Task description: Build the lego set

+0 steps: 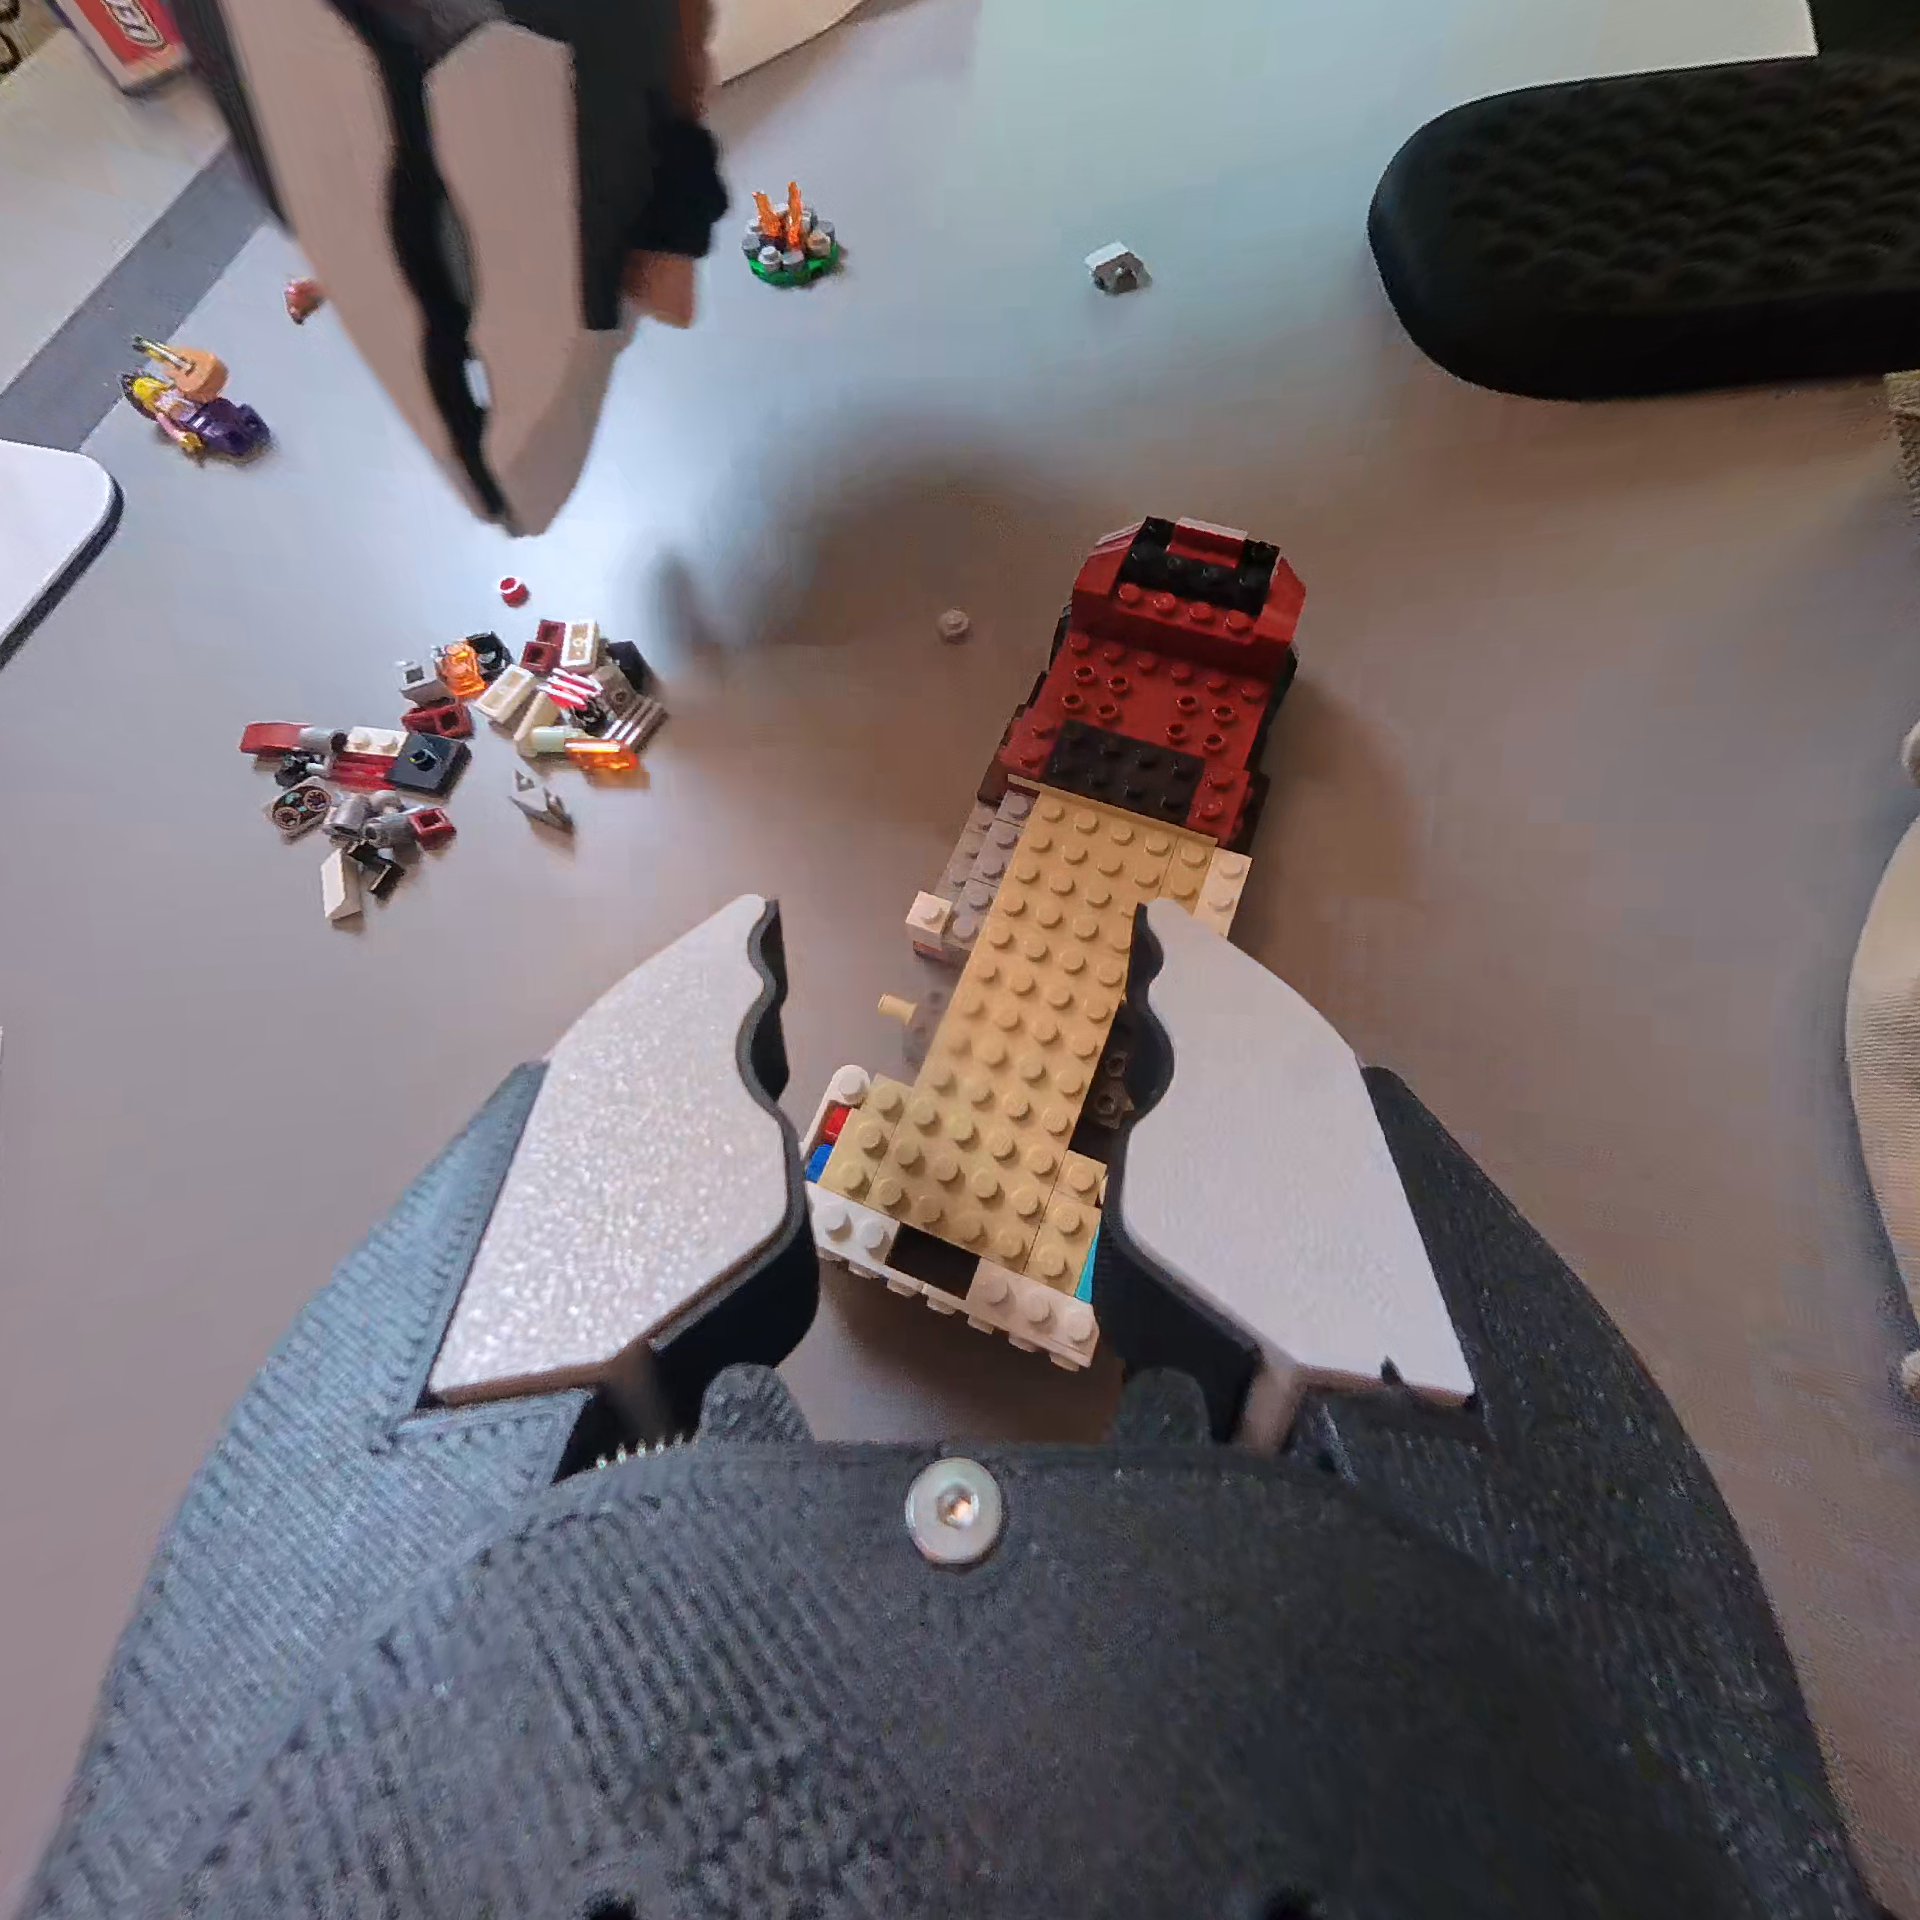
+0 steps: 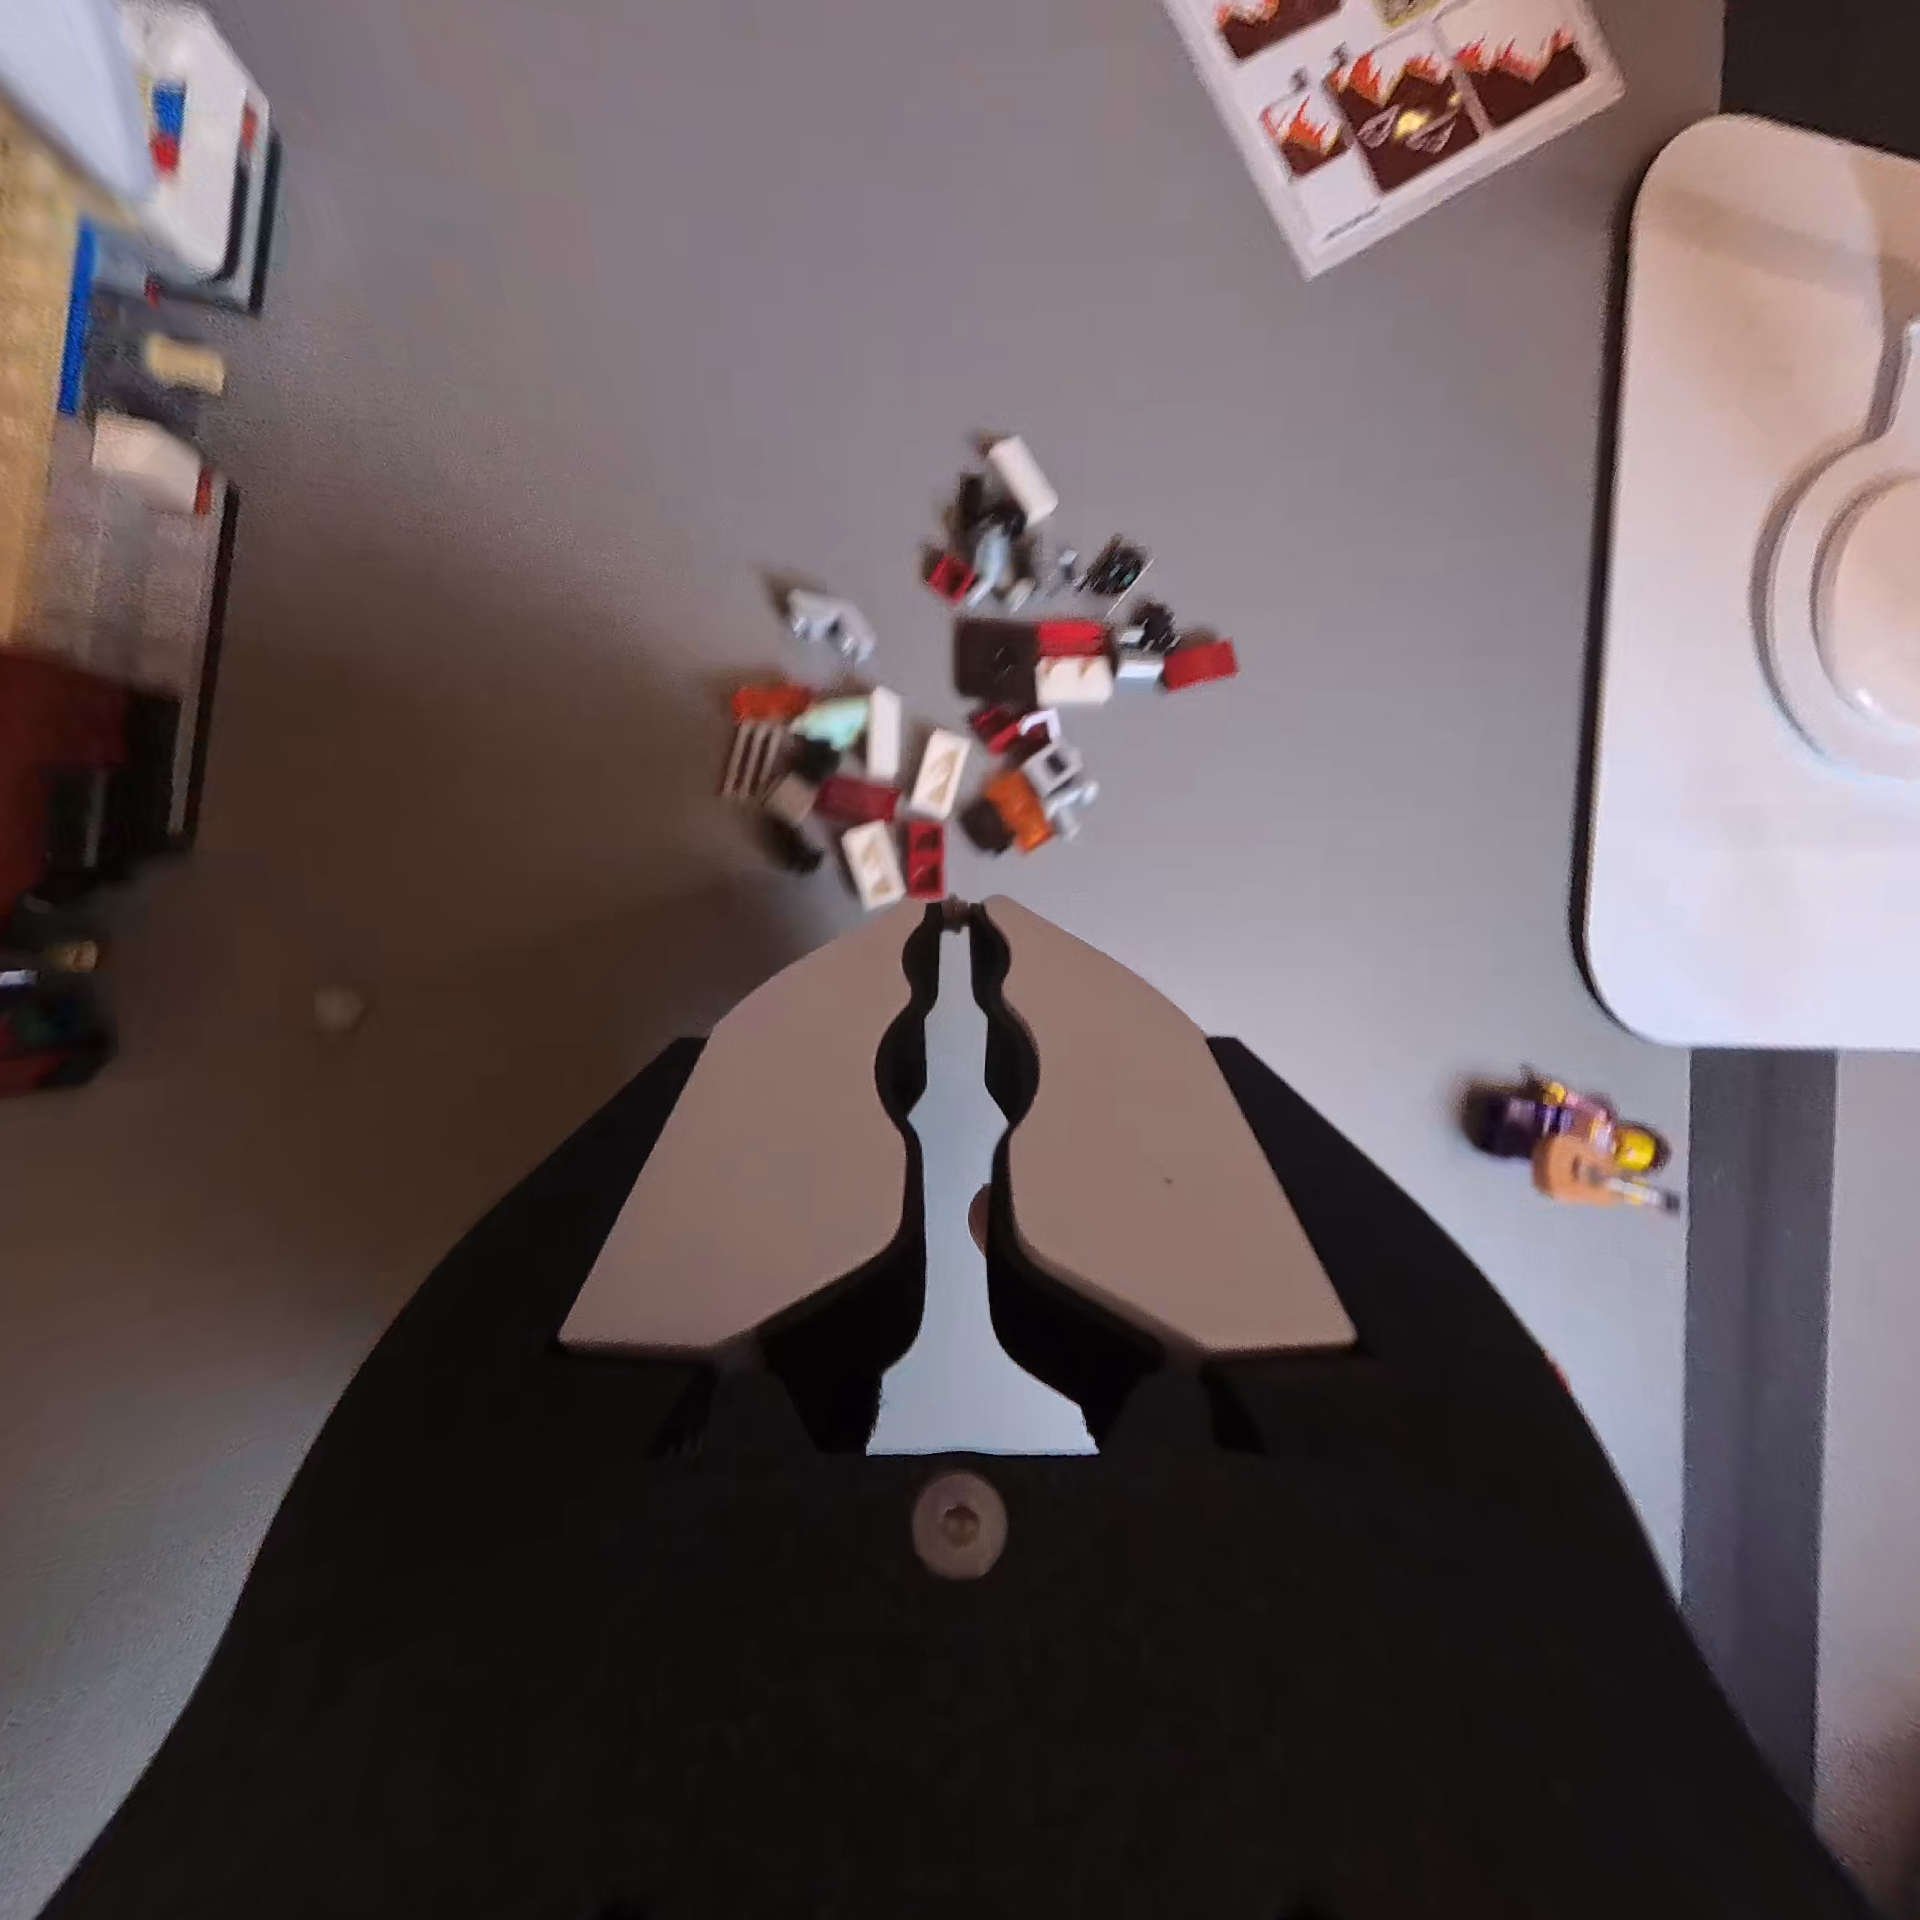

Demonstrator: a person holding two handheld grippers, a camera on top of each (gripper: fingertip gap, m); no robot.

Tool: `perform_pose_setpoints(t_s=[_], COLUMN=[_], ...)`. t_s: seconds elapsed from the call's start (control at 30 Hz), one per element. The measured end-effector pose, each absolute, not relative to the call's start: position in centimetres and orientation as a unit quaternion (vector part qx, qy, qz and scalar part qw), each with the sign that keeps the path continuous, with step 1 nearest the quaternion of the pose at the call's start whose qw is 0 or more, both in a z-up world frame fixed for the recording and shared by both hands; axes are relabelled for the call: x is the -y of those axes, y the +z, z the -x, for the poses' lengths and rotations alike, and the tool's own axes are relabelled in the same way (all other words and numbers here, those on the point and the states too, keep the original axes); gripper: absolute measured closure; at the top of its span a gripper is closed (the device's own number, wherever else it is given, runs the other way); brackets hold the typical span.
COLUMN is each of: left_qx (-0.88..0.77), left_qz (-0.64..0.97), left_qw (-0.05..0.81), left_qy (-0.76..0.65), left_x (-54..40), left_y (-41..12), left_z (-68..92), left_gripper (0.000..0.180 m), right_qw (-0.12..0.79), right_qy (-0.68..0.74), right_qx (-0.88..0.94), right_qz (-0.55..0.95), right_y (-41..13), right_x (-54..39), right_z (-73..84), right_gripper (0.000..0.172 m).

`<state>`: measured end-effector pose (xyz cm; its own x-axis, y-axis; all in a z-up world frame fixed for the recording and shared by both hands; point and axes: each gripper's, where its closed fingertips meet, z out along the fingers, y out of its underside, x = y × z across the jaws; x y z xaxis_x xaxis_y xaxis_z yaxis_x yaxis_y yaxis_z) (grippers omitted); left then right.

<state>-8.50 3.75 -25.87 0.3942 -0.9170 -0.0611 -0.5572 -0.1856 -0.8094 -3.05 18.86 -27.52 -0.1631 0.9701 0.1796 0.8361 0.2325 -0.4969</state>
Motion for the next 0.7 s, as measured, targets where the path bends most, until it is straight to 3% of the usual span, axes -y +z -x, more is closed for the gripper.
perform_pose_setpoints(t_s=[0.23, 0.4, 0.7], left_qx=[-0.515, -0.52, -0.52], left_qz=[0.73, 0.728, 0.729], left_qw=[0.393, 0.393, 0.393], left_qy=[-0.217, -0.213, -0.209], left_x=[-3.3, -3.1, -3.2], left_y=[-26.2, -26.3, -26.6], left_z=[7.8, 7.5, 7.6], left_gripper=[0.117, 0.117, 0.118], right_qw=[0.206, 0.183, 0.199], right_qy=[0.081, 0.118, 0.182], right_qx=[0.763, 0.759, 0.7], right_qz=[0.608, 0.614, 0.662], right_y=[-29.8, -29.7, -29.0], right_x=[-12.4, -8.7, -9.4], right_z=[-3.8, -5.4, -5.4], right_gripper=[0.166, 0.158, 0.163])
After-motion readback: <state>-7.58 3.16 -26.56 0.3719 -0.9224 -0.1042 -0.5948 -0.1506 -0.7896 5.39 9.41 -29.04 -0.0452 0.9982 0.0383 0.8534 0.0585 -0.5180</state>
